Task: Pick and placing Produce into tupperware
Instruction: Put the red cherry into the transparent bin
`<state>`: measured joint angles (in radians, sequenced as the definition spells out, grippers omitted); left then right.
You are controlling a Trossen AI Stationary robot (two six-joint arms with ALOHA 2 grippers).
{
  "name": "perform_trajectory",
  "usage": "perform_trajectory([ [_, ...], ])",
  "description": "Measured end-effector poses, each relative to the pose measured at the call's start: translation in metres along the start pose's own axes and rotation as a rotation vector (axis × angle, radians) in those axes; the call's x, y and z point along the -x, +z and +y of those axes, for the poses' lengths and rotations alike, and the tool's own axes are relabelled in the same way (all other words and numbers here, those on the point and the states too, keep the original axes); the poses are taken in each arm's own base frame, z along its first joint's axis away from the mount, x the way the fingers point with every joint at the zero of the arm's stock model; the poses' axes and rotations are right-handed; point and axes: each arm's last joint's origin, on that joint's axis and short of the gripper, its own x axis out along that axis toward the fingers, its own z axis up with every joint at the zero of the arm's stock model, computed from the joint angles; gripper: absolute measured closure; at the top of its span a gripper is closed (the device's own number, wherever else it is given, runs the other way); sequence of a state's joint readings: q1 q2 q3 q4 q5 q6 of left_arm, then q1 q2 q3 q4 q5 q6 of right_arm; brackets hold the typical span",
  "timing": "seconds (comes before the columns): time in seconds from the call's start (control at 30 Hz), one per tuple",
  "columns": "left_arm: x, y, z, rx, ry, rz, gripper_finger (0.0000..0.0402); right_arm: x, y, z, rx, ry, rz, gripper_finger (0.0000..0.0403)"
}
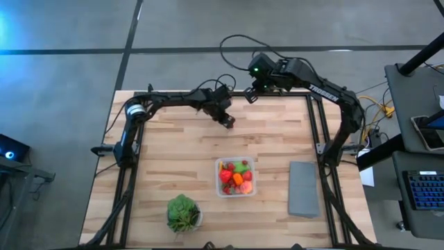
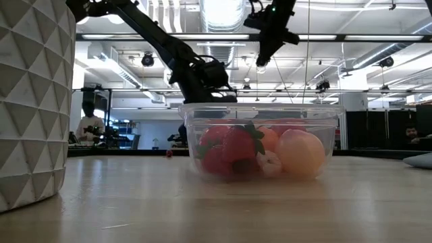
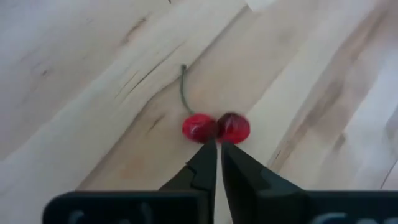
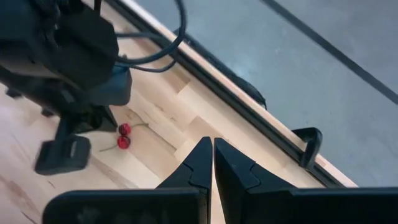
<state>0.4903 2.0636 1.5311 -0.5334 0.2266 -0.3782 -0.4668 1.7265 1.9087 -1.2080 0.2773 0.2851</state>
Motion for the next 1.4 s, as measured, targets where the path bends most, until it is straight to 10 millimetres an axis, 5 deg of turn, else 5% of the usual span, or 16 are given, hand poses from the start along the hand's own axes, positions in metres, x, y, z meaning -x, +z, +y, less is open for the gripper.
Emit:
perform_trajectory([
  [0.53, 0.003, -0.003, 0.004, 0.444, -0.11, 0.009, 0.0386, 0.059, -0.015, -0.024, -0.099, -0.051, -0.136, 0.0394],
  [0.73, 0.019, -0.015, 0.012, 0.543, -0.067, -0.073, 0.0386, 0.059, -0.02, -0.026, -0.087, -0.066, -0.114, 0.0394],
  [1.03, -0.011, -0.039, 0.025, 0.892, -0.203, -0.07, 0.0386, 0.045, -0.027, -0.022, -0.064, -0.082, -0.062, 0.0394],
  [1.4, -0.012, -0.043, 0.033, 1.016, -0.205, -0.17, 0.0386, 0.049, -0.042, -0.02, -0.086, -0.084, -0.059, 0.0394],
])
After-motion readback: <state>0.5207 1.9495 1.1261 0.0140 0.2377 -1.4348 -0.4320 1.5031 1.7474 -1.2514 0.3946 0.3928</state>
